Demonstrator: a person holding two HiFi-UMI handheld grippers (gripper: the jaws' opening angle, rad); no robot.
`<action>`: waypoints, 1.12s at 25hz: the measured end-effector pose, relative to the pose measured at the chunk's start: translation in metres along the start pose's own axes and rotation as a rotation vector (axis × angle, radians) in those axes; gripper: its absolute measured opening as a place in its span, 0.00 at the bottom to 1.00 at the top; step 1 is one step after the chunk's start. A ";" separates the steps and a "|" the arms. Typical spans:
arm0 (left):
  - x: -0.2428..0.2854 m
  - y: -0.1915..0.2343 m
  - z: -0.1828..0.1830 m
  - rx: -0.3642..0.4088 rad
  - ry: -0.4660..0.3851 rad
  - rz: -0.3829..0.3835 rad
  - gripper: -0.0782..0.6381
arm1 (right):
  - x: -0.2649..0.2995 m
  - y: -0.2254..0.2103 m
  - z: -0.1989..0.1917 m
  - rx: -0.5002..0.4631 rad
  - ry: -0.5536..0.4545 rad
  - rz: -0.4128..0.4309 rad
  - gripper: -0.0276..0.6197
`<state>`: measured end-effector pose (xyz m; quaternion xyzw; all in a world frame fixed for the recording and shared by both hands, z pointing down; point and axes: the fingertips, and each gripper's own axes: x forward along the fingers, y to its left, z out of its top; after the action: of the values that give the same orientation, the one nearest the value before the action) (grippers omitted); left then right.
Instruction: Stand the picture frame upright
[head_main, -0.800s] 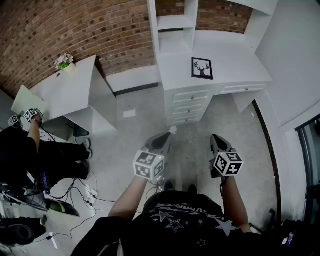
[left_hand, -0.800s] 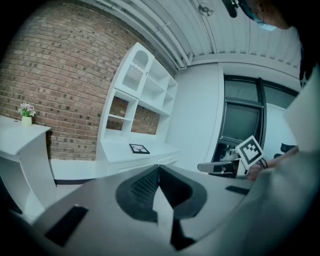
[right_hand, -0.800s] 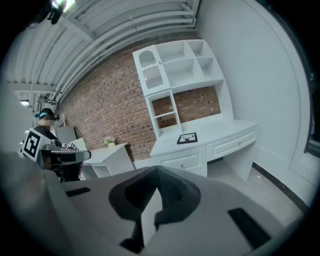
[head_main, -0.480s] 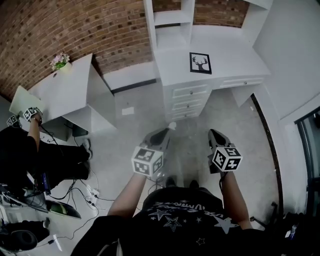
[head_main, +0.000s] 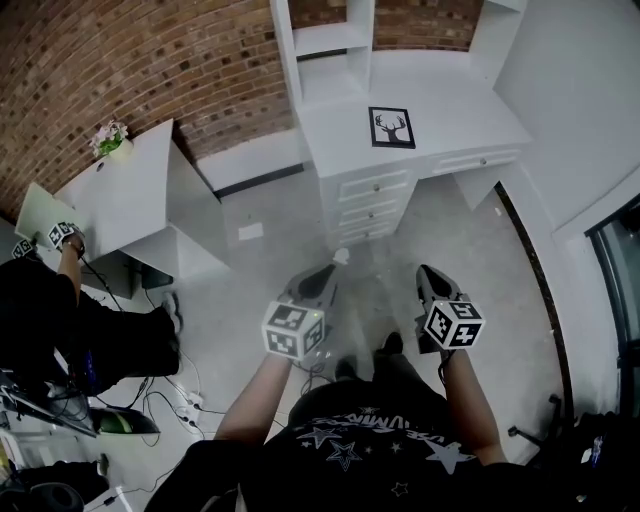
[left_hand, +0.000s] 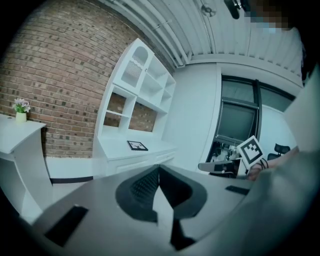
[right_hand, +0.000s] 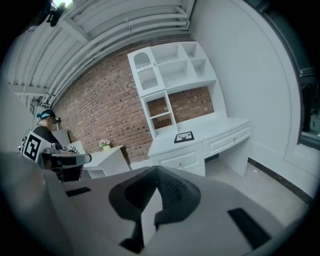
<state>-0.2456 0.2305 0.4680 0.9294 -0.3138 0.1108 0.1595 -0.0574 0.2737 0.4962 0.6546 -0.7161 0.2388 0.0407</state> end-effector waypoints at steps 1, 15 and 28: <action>0.002 0.001 0.001 -0.005 -0.003 -0.002 0.13 | 0.001 -0.003 0.001 -0.002 0.001 -0.008 0.06; 0.064 0.018 0.019 -0.042 0.009 0.054 0.13 | 0.067 -0.052 0.035 0.044 -0.006 0.018 0.06; 0.174 0.040 0.053 -0.080 0.019 0.148 0.13 | 0.164 -0.131 0.090 0.046 0.043 0.097 0.06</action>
<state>-0.1292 0.0855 0.4809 0.8955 -0.3842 0.1186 0.1909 0.0685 0.0840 0.5150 0.6147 -0.7402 0.2709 0.0297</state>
